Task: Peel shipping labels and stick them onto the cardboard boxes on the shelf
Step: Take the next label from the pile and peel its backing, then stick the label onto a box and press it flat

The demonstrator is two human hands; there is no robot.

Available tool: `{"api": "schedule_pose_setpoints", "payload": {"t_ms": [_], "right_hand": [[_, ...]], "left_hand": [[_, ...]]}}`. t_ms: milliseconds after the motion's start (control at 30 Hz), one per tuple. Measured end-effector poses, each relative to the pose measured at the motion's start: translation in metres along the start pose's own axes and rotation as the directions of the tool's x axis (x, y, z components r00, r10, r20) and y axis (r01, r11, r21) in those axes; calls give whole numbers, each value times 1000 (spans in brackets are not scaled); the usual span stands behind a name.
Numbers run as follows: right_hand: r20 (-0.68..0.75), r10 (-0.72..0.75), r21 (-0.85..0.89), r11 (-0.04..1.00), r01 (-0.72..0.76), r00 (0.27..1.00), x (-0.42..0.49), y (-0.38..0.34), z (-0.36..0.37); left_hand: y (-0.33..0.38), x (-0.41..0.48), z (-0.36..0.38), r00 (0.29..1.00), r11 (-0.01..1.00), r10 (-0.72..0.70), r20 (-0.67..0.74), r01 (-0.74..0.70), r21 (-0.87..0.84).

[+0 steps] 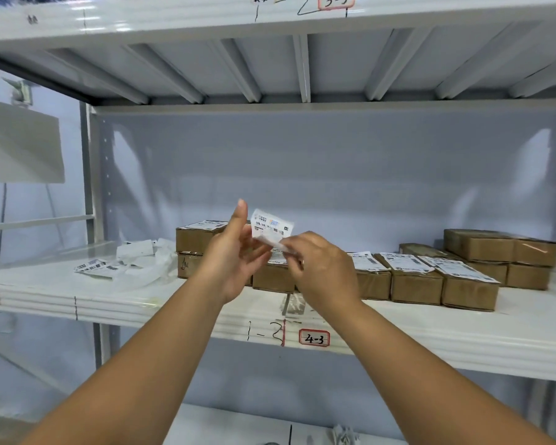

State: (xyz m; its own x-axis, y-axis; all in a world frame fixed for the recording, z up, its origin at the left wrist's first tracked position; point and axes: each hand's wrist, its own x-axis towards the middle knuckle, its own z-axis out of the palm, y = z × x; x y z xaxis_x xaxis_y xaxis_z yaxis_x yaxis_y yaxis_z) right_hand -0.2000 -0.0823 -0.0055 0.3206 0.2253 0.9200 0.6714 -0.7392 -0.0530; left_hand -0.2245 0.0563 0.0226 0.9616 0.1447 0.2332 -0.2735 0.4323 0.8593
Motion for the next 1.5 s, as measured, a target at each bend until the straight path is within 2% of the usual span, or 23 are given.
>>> {"api": "schedule_pose_setpoints", "payload": {"t_ms": [100, 200, 267, 367, 433, 500, 533, 600, 667, 700, 800, 900, 967, 1033, 1133, 1200, 1300, 1367, 1500], "right_hand": [[6, -184, -100, 978, 184, 983, -2, 1, 1], [81, -227, -25, 973, 230, 970, -3, 5, -3], [192, -222, 25, 975, 222, 956, -3, 3, -10], [420, -170, 10, 983, 183, 892, 0, 2, -18], [509, -108, 29, 994, 108, 854, -2, 5, -16], [520, 36, 214, 962, -171, 853, -3, 3, -14], [514, 143, 336, 874, -352, 846, -2, 3, -14], [540, 345, 517, 584, -626, 768, 3, 3, -14], [642, 407, 589, 281, -758, 650, 8, 6, -13], [679, 410, 597, 174, -783, 609, 9, 7, -12], [666, 476, 617, 82, -783, 575, 13, 10, -2], [598, 547, 634, 123, -763, 585, 20, 11, 8], [542, 571, 610, 236, -756, 616, 27, 13, 19], [487, 588, 595, 318, -738, 646, 38, 13, 30], [433, 584, 614, 367, -699, 687, 60, 15, 46], [446, 556, 620, 373, -690, 701, 76, 19, 60], [481, 523, 638, 341, -690, 704, 95, 28, 84], [481, 511, 615, 384, -689, 713, 104, 33, 100], [476, 496, 580, 445, -683, 727, 111, 45, 125]], "left_hand": [[2, 1, 5, 997, 999, 6, -75, -4, 35], [-2, 4, 2, 969, 992, 54, -241, -24, 124], [-7, 4, -1, 963, 977, 94, -254, -41, 207], [-14, 1, -1, 956, 942, 165, -242, -80, 326], [-15, 0, -2, 957, 930, 190, -220, -104, 352], [-13, 0, -3, 966, 932, 185, -181, -114, 345], [-12, 1, -4, 973, 931, 175, -150, -113, 347], [-12, 2, -3, 985, 923, 158, -73, -121, 365], [-12, 0, 0, 990, 917, 138, -3, -126, 378], [-12, -1, 0, 992, 917, 121, 23, -120, 381], [-11, 4, -4, 995, 920, 85, 58, -101, 378], [-11, 13, -11, 991, 906, 94, 93, -124, 404], [-10, 22, -15, 984, 878, 125, 123, -168, 449], [-6, 36, -18, 973, 807, 190, 129, -230, 543], [5, 57, -21, 952, 716, 272, 142, -299, 630], [11, 76, -25, 940, 659, 328, 98, -301, 689], [11, 107, -29, 899, 669, 437, -40, -295, 682], [5, 126, -33, 838, 574, 541, -71, -307, 759], [-15, 149, -42, 751, 392, 660, 4, -349, 851]]}}
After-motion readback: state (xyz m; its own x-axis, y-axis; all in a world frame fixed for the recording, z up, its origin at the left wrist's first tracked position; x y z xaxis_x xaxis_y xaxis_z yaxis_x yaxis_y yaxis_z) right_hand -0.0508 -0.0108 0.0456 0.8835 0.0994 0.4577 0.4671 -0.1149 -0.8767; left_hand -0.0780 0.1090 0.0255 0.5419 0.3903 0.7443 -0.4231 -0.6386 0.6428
